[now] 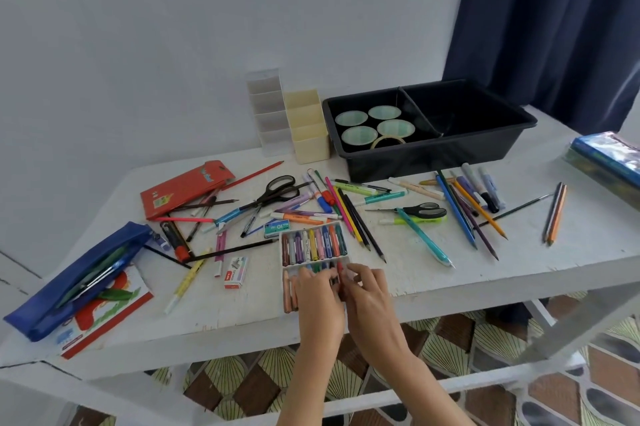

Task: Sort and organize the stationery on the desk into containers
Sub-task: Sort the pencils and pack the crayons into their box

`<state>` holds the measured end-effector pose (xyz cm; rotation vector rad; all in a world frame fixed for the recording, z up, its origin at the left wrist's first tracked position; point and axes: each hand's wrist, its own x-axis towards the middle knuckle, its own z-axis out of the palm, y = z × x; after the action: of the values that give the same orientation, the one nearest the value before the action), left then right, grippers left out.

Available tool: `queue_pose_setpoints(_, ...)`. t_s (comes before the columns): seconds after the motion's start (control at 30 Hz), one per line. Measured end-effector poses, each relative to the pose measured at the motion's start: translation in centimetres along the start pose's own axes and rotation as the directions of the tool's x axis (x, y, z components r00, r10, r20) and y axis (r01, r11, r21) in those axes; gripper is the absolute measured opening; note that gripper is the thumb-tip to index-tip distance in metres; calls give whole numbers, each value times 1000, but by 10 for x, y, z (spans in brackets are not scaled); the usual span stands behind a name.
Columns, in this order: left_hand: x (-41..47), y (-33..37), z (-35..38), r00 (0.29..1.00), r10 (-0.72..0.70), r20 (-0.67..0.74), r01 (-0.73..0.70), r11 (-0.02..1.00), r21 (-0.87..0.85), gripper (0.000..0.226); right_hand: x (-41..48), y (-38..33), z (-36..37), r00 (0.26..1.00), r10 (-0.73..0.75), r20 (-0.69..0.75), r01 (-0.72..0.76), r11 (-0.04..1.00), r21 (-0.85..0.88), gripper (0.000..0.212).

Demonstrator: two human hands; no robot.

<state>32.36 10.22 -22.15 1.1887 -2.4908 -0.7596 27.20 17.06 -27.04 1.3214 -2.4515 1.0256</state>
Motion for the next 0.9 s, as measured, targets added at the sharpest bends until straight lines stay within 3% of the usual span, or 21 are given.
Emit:
queue_pose_setpoints(0.13,6,2,-7,1000,-17,-20,20,988,151,31,1,4,-3,997,66,-43,-66,998,14,20)
queue_pose_setpoints(0.3,16,-4,-13,998,43,50,-54,968,247,28,5,8,2,993,104,-46,-98,988,117,24)
queue_pose_setpoints(0.73,16,-13,-3,978,193,84,-210,901,378,39,3,5,1,989,139,-52,-130,981,142,21)
queue_pose_setpoints(0.83,19,-1,-8,982,189,27,-188,934,304,35,15,11,-11,969,246,38,-246,925,291,19)
queue_pose_setpoints(0.9,26,16,-13,980,193,-46,-184,971,152,30,27,21,-24,948,314,56,-311,872,378,20)
